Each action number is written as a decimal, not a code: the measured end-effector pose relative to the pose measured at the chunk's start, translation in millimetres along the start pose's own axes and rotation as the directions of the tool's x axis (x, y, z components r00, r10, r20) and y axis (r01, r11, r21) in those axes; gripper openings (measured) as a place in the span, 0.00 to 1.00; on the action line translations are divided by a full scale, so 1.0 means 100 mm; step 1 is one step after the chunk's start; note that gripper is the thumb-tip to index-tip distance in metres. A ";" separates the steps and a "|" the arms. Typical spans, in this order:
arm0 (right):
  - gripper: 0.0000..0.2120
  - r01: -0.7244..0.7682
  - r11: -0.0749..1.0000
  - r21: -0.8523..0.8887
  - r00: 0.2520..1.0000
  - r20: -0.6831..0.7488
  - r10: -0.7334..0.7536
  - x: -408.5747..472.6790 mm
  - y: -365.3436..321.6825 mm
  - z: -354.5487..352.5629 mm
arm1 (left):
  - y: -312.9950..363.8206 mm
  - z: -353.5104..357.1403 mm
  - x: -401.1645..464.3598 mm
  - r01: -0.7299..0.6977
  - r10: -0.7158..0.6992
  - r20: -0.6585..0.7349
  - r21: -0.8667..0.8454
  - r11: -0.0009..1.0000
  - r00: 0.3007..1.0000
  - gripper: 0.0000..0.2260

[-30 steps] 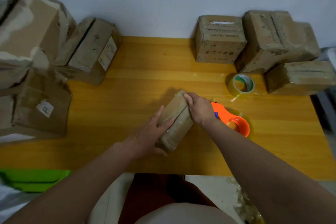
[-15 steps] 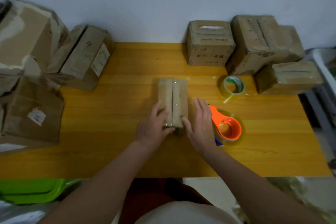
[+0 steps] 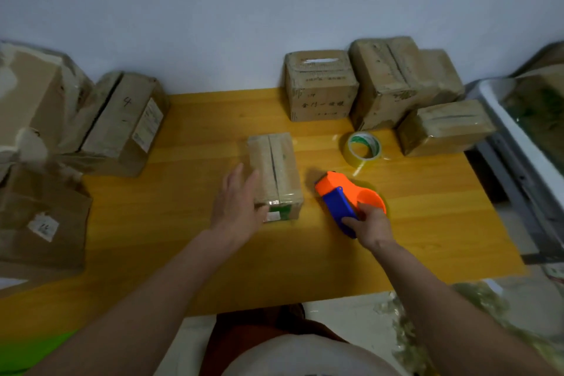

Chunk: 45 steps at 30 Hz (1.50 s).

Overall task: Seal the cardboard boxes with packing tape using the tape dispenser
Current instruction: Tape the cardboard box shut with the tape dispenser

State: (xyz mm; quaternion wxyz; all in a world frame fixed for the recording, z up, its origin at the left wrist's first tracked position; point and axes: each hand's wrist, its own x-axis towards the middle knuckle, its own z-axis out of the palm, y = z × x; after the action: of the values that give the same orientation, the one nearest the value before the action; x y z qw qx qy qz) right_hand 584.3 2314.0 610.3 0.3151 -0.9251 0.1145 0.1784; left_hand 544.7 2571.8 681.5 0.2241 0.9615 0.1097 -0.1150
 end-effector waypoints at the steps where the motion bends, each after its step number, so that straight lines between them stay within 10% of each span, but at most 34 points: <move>1: 0.08 0.034 0.994 0.108 0.999 0.033 -0.038 -0.03 0.01 -0.08 | 0.06 -0.05 0.01 -0.020 0.021 -0.062 0.008 1.000 0.998 0.32; 6: 0.10 0.199 0.852 0.485 0.920 0.206 -0.332 -0.26 -0.11 -0.49 | 0.51 -0.26 0.20 -0.085 0.091 0.024 -0.203 0.976 0.996 0.26; 11: 0.10 0.272 0.826 0.493 0.796 0.367 -0.481 -0.38 -0.23 -0.81 | 0.72 -0.43 0.22 0.004 0.162 0.266 -0.529 0.849 0.950 0.19; 24: 0.23 0.093 0.921 0.378 0.794 0.530 -0.297 -0.60 -0.56 -0.88 | 0.34 -0.34 -0.05 0.416 0.089 0.473 -0.836 0.357 0.876 0.11; 45: 0.13 0.337 0.934 -0.117 0.733 0.655 -0.183 -0.61 -0.89 -1.03 | -0.14 0.18 -0.41 0.310 -0.453 0.151 -0.902 0.301 0.879 0.04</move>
State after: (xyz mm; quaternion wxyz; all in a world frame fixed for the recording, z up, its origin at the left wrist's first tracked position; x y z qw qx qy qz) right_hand 583.8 2324.4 759.5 0.2485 -0.8468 -0.1512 0.4454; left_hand 498.5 2569.2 671.0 0.6665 0.6329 0.3933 -0.0227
